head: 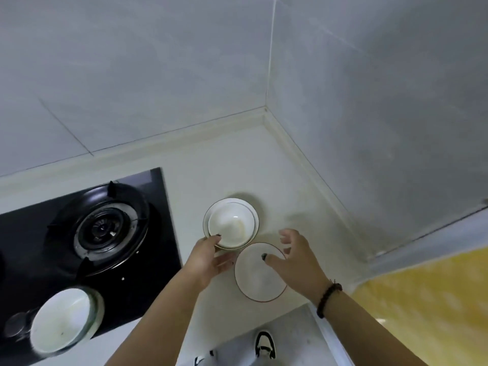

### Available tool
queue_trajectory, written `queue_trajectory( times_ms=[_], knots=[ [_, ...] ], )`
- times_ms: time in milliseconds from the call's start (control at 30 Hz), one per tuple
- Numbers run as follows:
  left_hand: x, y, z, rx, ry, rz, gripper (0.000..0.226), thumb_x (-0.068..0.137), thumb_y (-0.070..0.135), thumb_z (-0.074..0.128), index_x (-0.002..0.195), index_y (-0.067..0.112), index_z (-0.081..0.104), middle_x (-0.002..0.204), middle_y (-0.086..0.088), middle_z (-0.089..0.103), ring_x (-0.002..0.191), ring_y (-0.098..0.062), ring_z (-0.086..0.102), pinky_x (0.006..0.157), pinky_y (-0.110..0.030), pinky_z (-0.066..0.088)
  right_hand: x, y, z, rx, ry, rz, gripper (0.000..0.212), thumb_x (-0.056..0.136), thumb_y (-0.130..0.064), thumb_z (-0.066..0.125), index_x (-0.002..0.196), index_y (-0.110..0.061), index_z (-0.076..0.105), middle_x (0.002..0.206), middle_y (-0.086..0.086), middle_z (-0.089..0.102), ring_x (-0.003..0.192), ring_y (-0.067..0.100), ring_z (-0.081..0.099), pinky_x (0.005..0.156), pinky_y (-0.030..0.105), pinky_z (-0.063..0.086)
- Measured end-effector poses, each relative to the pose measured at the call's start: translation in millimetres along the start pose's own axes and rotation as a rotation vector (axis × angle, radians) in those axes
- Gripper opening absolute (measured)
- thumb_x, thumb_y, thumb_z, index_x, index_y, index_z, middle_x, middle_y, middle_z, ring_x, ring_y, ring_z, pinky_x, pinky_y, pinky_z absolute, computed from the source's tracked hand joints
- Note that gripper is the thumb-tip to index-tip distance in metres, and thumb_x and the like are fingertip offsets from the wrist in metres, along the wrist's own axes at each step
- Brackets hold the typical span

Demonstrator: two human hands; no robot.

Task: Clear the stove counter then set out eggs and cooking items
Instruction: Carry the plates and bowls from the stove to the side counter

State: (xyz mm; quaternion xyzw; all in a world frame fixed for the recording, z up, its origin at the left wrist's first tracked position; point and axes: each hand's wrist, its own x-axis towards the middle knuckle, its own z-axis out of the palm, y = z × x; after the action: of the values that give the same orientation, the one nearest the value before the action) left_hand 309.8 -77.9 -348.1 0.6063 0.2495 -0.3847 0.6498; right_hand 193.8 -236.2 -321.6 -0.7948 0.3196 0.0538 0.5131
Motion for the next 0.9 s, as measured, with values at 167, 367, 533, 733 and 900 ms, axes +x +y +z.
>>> queue_trajectory(
  times_ms=[167, 367, 533, 733, 900],
  knots=[
    [8.6, -5.6, 0.2, -0.012, -0.01, 0.048, 0.029, 0.096, 0.007, 0.04, 0.124, 0.002, 0.047, 0.102, -0.02, 0.064, 0.084, -0.035, 0.069, 0.087, -0.048, 0.054, 14.9, 2.2, -6.8, -0.029, -0.045, -0.029, 0.059, 0.085, -0.033, 0.069, 0.135, -0.021, 0.04, 0.129, -0.004, 0.04, 0.112, 0.011, 0.047, 0.09, 0.021, 0.038],
    [12.3, -10.3, -2.2, -0.083, -0.045, 0.081, 0.028, 0.095, 0.006, 0.046, 0.123, 0.0, 0.049, 0.1, -0.021, 0.07, 0.086, -0.035, 0.071, 0.082, -0.043, 0.057, 26.4, 5.4, -14.4, -0.078, -0.104, -0.049, 0.053, 0.087, -0.03, 0.066, 0.134, -0.022, 0.043, 0.13, -0.004, 0.039, 0.114, 0.01, 0.046, 0.093, 0.021, 0.039],
    [8.7, -14.7, 1.8, -0.19, -0.032, 0.128, 0.024, 0.096, 0.002, 0.051, 0.119, -0.001, 0.054, 0.098, -0.023, 0.072, 0.094, -0.04, 0.07, 0.078, -0.04, 0.058, 31.4, -4.9, -13.6, -0.078, -0.126, -0.101, 0.045, 0.09, -0.027, 0.062, 0.13, -0.022, 0.043, 0.127, -0.004, 0.037, 0.109, 0.009, 0.046, 0.087, 0.019, 0.037],
    [3.9, -23.6, -0.6, -0.325, -0.029, 0.147, 0.027, 0.093, 0.0, 0.054, 0.12, -0.003, 0.051, 0.114, -0.026, 0.065, 0.102, -0.045, 0.066, 0.079, -0.037, 0.058, 34.0, -17.7, -6.4, -0.108, -0.165, -0.168, 0.039, 0.091, -0.024, 0.059, 0.127, -0.024, 0.043, 0.127, -0.004, 0.037, 0.107, 0.008, 0.045, 0.088, 0.018, 0.036],
    [-7.4, -26.1, -19.8, -0.361, -0.046, 0.195, 0.018, 0.09, 0.0, 0.057, 0.104, 0.009, 0.053, 0.112, -0.016, 0.065, 0.092, -0.033, 0.066, 0.075, -0.032, 0.056, 36.2, -11.9, -6.9, -0.178, -0.15, -0.164, 0.043, 0.092, -0.025, 0.059, 0.132, -0.021, 0.041, 0.126, -0.005, 0.034, 0.087, 0.001, 0.049, 0.078, 0.015, 0.038]
  ],
)
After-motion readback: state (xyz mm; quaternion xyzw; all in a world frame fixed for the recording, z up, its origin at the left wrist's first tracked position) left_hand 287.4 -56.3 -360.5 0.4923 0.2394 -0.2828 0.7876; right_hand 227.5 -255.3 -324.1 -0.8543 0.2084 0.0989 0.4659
